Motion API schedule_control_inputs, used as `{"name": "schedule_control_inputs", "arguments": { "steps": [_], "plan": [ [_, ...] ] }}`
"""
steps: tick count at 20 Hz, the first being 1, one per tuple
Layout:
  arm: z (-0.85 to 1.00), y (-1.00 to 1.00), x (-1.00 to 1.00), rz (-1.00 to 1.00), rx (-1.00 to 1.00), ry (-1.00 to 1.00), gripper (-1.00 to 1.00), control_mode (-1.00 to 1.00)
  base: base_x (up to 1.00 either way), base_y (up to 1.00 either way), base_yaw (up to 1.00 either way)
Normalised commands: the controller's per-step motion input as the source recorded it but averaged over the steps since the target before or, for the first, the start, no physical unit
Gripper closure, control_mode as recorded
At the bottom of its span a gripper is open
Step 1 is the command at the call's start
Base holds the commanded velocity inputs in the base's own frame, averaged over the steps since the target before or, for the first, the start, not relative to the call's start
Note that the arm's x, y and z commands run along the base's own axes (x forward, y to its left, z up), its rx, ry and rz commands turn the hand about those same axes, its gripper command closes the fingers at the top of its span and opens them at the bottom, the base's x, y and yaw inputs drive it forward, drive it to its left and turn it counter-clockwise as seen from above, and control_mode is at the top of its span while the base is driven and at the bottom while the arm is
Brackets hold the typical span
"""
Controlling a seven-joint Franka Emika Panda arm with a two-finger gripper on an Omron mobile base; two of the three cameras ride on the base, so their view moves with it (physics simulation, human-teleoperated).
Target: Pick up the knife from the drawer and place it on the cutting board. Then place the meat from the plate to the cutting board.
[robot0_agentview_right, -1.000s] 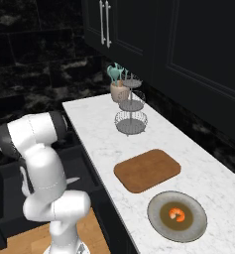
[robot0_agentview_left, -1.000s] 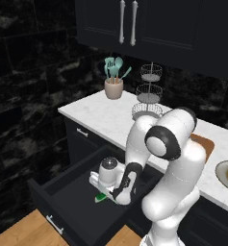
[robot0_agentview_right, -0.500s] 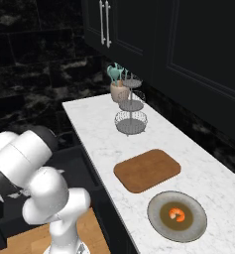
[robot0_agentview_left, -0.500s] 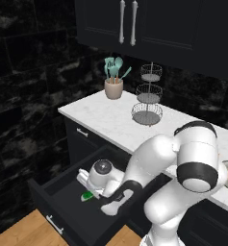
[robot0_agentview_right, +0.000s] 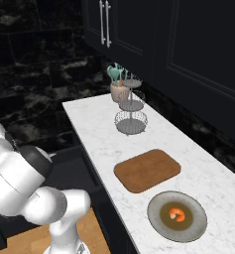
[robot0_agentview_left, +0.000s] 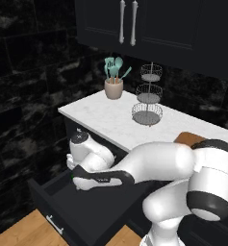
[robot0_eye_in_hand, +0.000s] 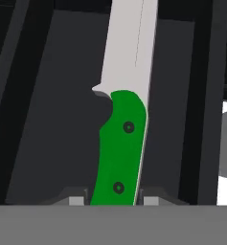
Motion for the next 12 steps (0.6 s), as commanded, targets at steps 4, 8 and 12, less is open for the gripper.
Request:
{"name": "schedule_control_inputs", "arguments": {
  "steps": [4,8,12],
  "plan": [
    [0.99,-0.31,0.0,0.0,-0.27,0.02,1.0,-1.0,0.0,0.0,0.0],
    [0.43,-0.93,0.0,0.0,-0.02,0.0,1.0,-1.0,0.0,0.0,0.0],
    [0.04,-1.0,0.0,0.0,0.17,-0.03,1.0,-1.0,0.0,0.0,0.0]
  ]
}}
